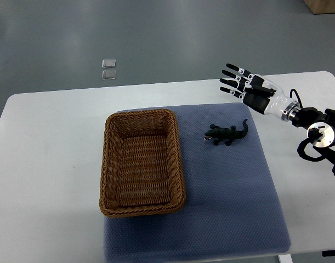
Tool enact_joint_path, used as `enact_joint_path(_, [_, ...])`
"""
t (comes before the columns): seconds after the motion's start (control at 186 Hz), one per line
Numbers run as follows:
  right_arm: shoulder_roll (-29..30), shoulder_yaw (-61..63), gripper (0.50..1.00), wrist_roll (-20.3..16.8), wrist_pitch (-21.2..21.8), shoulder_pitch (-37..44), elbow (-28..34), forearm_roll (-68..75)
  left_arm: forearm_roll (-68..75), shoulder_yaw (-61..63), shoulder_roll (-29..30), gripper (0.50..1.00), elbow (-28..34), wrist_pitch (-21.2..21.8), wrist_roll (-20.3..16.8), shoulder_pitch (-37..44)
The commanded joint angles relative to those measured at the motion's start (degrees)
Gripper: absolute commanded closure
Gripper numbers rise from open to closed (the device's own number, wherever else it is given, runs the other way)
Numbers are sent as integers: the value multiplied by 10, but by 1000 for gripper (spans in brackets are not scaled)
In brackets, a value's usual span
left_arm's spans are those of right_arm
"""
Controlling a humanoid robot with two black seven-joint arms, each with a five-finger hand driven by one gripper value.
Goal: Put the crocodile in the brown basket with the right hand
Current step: 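Move the right hand toward the toy crocodile beside the basket, then lower the open right hand over the toy crocodile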
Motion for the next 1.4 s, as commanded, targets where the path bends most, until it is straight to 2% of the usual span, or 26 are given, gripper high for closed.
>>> enact_joint_path(0.0, [-1, -1, 570, 0, 1, 1, 0, -1, 0, 0, 0, 500, -1, 0, 0, 0])
enact_joint_path(0.402, [7, 0, 568, 3, 0, 4, -2, -18, 1, -1, 0, 500, -1, -5, 0, -1])
enact_joint_path(0.52, [7, -1, 570, 5, 3, 5, -2, -71, 0, -1, 0, 500, -1, -5, 0, -1])
enact_joint_path(0.767, [1, 1, 572, 83, -1, 32, -3, -294, 0, -1, 0, 500, -1, -5, 0, -2])
enact_joint_path(0.928, [-6, 0, 570, 129, 3, 53, -3, -376, 0, -1, 0, 500, -1, -5, 0, -2])
enact_joint_path(1.078, [-27, -3, 570, 186, 14, 67, -3, -449, 0, -1, 0, 500, -1, -5, 0, -2])
enact_joint_path(1.239, [-29, -7, 570, 220, 29, 84, -3, -555, 0, -1, 0, 500, -1, -5, 0, -1])
enact_joint_path(1.394, [-28, -9, 570, 221, 23, 95, -1, -686, 0, -1, 0, 500, -1, -5, 0, -2])
